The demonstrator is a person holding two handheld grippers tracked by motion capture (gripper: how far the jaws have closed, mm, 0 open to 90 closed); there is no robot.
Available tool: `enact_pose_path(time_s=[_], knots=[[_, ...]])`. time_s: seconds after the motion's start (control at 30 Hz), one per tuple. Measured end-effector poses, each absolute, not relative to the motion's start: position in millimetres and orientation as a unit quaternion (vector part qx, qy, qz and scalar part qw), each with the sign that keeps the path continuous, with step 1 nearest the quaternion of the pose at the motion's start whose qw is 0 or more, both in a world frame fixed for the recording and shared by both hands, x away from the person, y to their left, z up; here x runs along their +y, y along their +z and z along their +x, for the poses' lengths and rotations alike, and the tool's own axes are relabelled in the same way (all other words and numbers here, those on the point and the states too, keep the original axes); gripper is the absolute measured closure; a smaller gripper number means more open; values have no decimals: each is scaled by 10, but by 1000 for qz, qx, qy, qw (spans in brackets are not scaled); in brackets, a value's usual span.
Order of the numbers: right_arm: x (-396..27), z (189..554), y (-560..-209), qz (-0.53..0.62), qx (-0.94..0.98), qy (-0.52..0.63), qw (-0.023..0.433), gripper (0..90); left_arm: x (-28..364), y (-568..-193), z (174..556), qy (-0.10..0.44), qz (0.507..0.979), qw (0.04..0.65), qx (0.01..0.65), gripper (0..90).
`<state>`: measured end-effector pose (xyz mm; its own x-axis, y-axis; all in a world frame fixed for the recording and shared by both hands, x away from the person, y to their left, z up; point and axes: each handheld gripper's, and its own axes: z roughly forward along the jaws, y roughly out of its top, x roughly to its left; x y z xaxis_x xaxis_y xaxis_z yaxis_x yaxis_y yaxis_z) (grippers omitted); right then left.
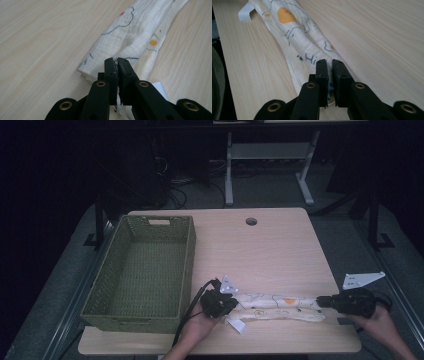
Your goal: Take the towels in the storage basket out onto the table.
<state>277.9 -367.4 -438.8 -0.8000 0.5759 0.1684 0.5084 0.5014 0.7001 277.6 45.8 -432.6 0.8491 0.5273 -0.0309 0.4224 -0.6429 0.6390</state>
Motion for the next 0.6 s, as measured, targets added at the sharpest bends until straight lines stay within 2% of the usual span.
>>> enact_pose_path(time_s=[0.23,0.3,0.33,0.43,0.53,0.6], knots=[[-3660,2671,-4530,314,870,379,37,806,395,-4426,2674,71,911,306,269,855],[-3656,2651,-4551,312,871,378,28,732,392,-4409,2670,56,907,310,278,786],[-3654,2646,-4539,312,870,382,23,662,393,-4393,2669,52,905,316,278,728],[-3663,2641,-4455,307,863,401,20,599,400,-4288,2660,40,899,340,274,645],[-3664,2660,-4346,305,855,419,20,596,381,-4154,2665,40,890,367,267,638],[-3625,2682,-4281,302,852,426,24,630,349,-4112,2685,36,885,379,268,667]])
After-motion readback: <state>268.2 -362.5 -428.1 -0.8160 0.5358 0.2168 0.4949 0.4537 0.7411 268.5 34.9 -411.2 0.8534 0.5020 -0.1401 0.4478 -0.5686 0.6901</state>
